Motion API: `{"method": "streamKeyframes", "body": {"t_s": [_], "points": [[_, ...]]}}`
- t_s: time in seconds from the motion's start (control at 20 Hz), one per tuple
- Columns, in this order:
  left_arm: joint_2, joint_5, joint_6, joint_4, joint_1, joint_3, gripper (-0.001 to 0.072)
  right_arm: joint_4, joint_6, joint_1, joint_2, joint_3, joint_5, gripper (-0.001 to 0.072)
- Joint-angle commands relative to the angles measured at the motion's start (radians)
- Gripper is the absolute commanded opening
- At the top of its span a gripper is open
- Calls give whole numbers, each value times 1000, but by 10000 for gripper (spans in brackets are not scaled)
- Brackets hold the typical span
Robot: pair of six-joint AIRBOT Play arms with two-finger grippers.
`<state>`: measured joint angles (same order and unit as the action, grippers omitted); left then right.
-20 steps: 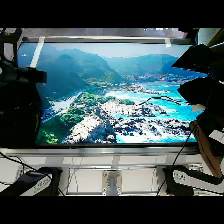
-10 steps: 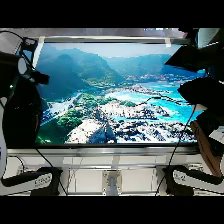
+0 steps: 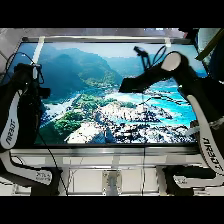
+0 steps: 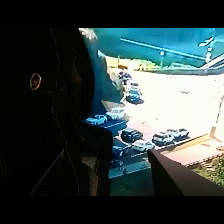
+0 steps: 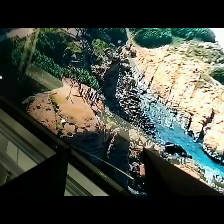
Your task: Fold the clothes and pants, and hang the long-sleeved shirts on hangers.
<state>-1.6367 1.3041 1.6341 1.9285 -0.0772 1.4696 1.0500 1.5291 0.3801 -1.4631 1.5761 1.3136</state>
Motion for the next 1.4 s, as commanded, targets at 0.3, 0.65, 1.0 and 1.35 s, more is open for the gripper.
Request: {"method": "streamKeyframes", "body": {"t_s": [0.3, 0.65, 1.0, 1.35], "points": [[-99, -57, 84, 0, -145, 0, 603, 69, -28, 93, -38, -16, -74, 509], [-172, -69, 87, -22, -172, 0, 556, 81, -28, 93, -38, -16, -169, 508], [-111, -31, 53, -43, -127, 26, 29, 160, -28, 63, -35, 45, -58, 507], [39, -128, -12, -468, 241, 25, 29, 355, -42, -164, -20, 308, 291, 507]]}}
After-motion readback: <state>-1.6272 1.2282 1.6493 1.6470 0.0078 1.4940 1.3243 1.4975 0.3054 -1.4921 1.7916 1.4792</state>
